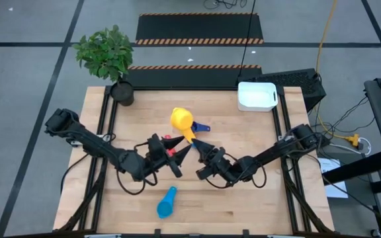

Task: Nest measuring cups in basket
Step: Stack the yellow measuring cup into the dark blue measuring cup

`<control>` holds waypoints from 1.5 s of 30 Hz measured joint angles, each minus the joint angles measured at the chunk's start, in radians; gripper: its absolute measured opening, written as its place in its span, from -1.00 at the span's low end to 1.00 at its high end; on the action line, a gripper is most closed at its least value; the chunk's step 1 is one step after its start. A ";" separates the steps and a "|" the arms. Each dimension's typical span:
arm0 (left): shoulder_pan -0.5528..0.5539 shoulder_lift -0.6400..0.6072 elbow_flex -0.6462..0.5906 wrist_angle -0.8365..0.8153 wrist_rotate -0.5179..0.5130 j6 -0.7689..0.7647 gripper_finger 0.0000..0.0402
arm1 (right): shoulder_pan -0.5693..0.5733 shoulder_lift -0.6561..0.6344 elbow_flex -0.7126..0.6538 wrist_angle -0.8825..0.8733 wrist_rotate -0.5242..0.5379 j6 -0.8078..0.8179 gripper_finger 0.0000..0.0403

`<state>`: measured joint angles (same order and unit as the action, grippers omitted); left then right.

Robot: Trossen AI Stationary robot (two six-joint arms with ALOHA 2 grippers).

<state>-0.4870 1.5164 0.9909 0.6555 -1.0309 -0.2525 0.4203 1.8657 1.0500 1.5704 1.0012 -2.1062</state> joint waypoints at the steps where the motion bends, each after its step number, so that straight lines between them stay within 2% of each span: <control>1: -0.001 -0.005 0.000 -0.025 -0.001 0.001 0.14 | 0.002 -0.005 0.000 0.000 0.000 0.004 -1.00; 5: -0.010 -0.019 0.000 -0.134 -0.023 0.009 0.10 | 0.013 -0.030 0.000 -0.001 0.021 0.029 -1.00; 11: -0.050 -0.043 0.000 -0.224 -0.157 0.124 -0.02 | 0.033 -0.103 -0.003 -0.002 0.049 0.168 -1.00; 16: -0.086 -0.068 0.000 -0.288 -0.279 0.185 -0.13 | 0.060 -0.225 -0.104 -0.036 0.011 0.331 -1.00; 21: -0.118 -0.100 0.000 -0.353 -0.336 0.195 -0.23 | 0.058 -0.410 -0.248 -0.105 -0.048 0.602 -1.00; 28: -0.131 -0.118 0.000 -0.431 -0.395 0.206 -0.32 | 0.006 -0.687 -0.391 -0.407 -0.184 1.090 -1.00; 33: -0.111 -0.118 0.000 -0.467 -0.418 0.206 -0.31 | -0.055 -0.823 -0.437 -0.606 -0.308 1.361 -1.00; 38: -0.090 -0.118 0.000 -0.495 -0.418 0.205 -0.32 | -0.126 -0.883 -0.474 -0.673 -0.451 1.548 -1.00; 45: -0.061 -0.118 0.000 -0.503 -0.417 0.197 -0.32 | -0.216 -0.892 -0.496 -0.701 -0.624 1.744 -1.00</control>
<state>-0.5481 1.3983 0.9909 0.1520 -1.4483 -0.0557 0.2042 0.9741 0.5545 0.8695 0.3773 -0.3620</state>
